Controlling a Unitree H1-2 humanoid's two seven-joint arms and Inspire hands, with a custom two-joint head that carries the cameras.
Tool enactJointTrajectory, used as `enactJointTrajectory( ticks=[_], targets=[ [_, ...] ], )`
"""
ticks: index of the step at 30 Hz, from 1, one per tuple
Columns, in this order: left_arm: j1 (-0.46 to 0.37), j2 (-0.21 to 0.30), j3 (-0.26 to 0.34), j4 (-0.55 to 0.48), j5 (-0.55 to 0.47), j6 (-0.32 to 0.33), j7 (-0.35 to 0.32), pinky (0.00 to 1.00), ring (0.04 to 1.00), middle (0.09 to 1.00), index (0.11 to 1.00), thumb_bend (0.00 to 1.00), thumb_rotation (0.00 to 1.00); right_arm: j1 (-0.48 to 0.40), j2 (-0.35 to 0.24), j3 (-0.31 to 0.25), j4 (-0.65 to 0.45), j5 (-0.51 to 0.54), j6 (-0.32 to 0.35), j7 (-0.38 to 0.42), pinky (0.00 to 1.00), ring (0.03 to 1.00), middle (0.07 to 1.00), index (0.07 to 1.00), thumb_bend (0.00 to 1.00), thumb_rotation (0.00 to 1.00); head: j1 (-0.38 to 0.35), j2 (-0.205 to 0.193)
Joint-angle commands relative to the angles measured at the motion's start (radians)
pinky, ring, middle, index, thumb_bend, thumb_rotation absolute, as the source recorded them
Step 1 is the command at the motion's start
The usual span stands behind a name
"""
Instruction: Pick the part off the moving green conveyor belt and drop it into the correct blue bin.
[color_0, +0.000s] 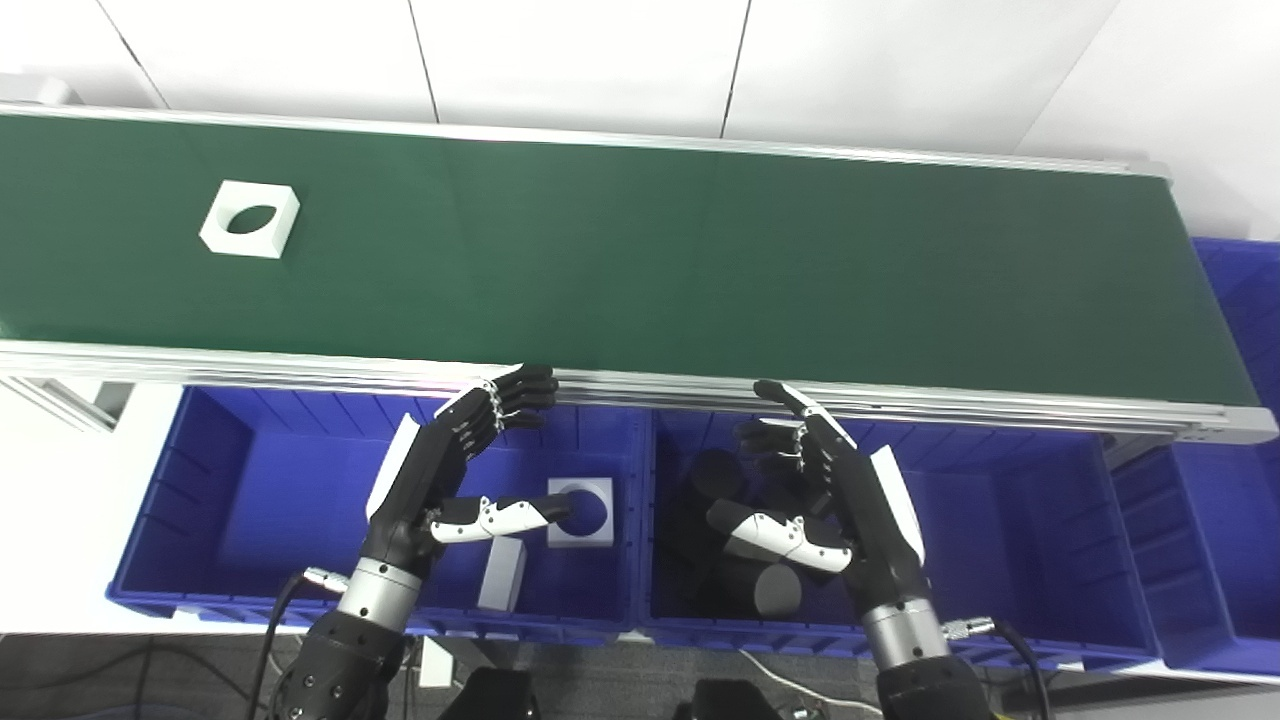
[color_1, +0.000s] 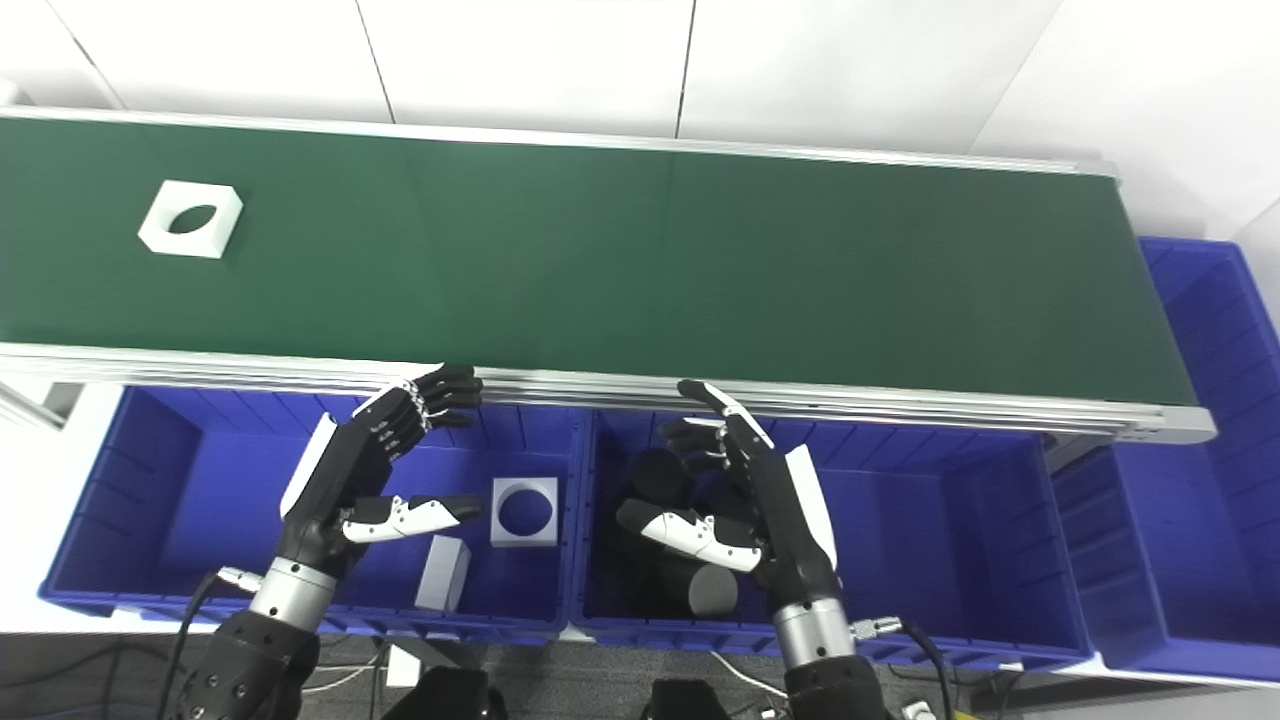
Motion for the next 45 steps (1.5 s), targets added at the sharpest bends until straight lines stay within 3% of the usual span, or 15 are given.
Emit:
enactJointTrajectory(
  ticks=[1,20,24,33,36,45],
  targets=[
    [-0.013,-0.003,-0.004,-0.02,0.0,-0.03,-0.005,0.7,0.748,0.774,0.774,0.8,0.26,-0.01,0.004,-0.002,-0.036,0.004,-0.023,0.005,0.63,0.683,0.687,0.843,0.77,0.39,0.0,0.0],
    [-0.01,-0.004,-0.005,-0.026,-0.007,-0.025,-0.007,0.7,0.748,0.774,0.773,0.8,0.24,-0.009,0.002,-0.002,-0.041,-0.002,-0.019,0.013,0.62,0.686,0.688,0.847,0.75,0.39,0.001,0.001],
    [-0.012,-0.003,-0.008,-0.005,0.001,-0.045,-0.006,0.71,0.753,0.775,0.778,0.79,0.25,-0.008,0.0,-0.005,-0.021,0.009,-0.042,0.011,0.62,0.683,0.687,0.845,0.75,0.38,0.04,-0.036],
    [0.009,-0.041,-0.029,0.04,0.069,-0.081,0.029,0.71,0.758,0.781,0.778,0.81,0.26,0.009,-0.036,-0.02,0.039,0.039,-0.129,0.007,0.62,0.683,0.686,0.844,0.76,0.43,0.235,-0.169],
    [0.01,-0.056,-0.037,0.06,0.096,-0.089,0.046,0.7,0.756,0.778,0.775,0.81,0.26,0.011,-0.048,-0.026,0.067,0.044,-0.174,0.005,0.61,0.665,0.682,0.845,0.75,0.45,0.258,-0.211],
    [0.01,-0.062,-0.056,0.094,0.108,-0.092,0.074,0.71,0.756,0.778,0.778,0.81,0.24,0.013,-0.053,-0.036,0.127,0.057,-0.258,0.0,0.6,0.664,0.681,0.846,0.75,0.43,0.26,-0.266]
  ],
)
